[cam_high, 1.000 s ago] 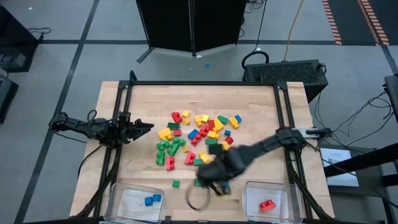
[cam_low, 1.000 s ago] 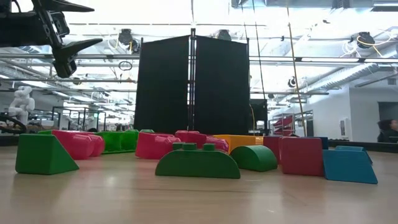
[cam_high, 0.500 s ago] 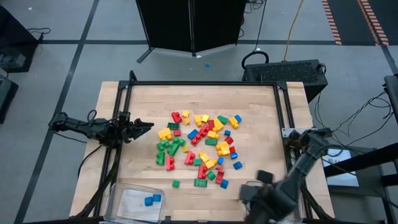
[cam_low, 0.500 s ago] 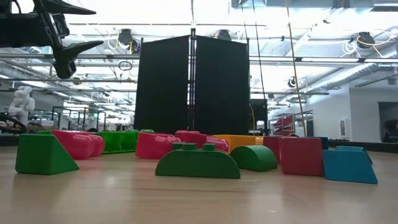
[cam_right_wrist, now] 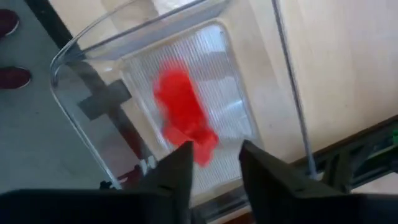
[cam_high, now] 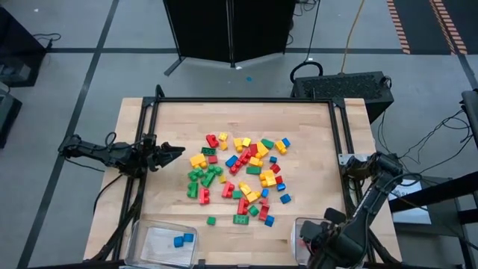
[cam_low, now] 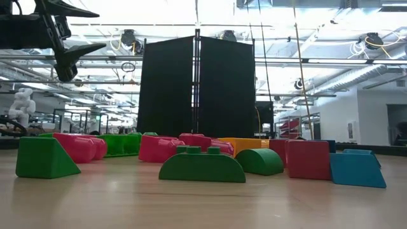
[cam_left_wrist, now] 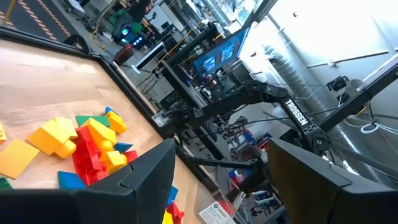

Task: Sort blocks by size
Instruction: Put the red game piece into the right transparent bin, then put the red arch block into the right transparent bin

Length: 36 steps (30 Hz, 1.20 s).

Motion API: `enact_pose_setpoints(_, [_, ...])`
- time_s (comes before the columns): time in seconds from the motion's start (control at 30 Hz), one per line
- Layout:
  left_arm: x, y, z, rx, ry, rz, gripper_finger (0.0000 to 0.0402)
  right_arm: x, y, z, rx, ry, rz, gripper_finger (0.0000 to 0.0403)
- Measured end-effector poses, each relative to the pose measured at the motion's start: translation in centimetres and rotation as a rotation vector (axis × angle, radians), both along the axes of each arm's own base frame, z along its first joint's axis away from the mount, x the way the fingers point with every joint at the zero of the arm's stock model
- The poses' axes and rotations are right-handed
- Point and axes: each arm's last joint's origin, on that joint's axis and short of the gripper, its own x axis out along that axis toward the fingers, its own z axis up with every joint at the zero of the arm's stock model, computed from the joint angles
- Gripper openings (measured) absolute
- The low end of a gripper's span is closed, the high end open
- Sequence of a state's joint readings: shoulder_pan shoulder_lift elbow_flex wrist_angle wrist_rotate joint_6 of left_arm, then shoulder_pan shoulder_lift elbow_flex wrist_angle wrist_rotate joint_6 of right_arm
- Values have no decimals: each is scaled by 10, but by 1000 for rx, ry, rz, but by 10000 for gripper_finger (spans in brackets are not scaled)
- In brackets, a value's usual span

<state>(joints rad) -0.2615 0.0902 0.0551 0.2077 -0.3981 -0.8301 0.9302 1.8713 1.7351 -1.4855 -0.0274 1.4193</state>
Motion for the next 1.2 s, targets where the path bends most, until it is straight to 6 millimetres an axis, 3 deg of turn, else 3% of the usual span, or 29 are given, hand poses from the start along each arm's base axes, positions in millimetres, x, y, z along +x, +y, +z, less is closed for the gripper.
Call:
enact_pose_setpoints(0.13, [0,0,0,4,1,1,255,3,-3,4,20,-6,-11,201])
enact_pose_setpoints(0.23, [0,0,0,7,2,1,255,15,-12,22,65,-80,-31,235])
enact_pose_setpoints(0.37, [0,0,0,7,3,1,255,37,-32,52,49,-267,-73,252])
enact_pose_setpoints(0.47, [0,0,0,7,2,1,255,61,-52,60,-17,-386,-80,253])
enact_pose_setpoints(0.67, [0,0,0,6,4,1,255,115,-74,20,-94,-346,84,265])
enact_pose_setpoints(0.83, [0,0,-1,8,13,1,255,144,-86,-12,-120,-260,174,296])
enact_pose_setpoints(1.0, [0,0,-2,12,25,1,255,160,-81,-39,-58,-214,216,307])
enact_pose_setpoints(1.2, [1,0,-5,19,50,-5,255,170,-73,-74,-63,-143,245,294])
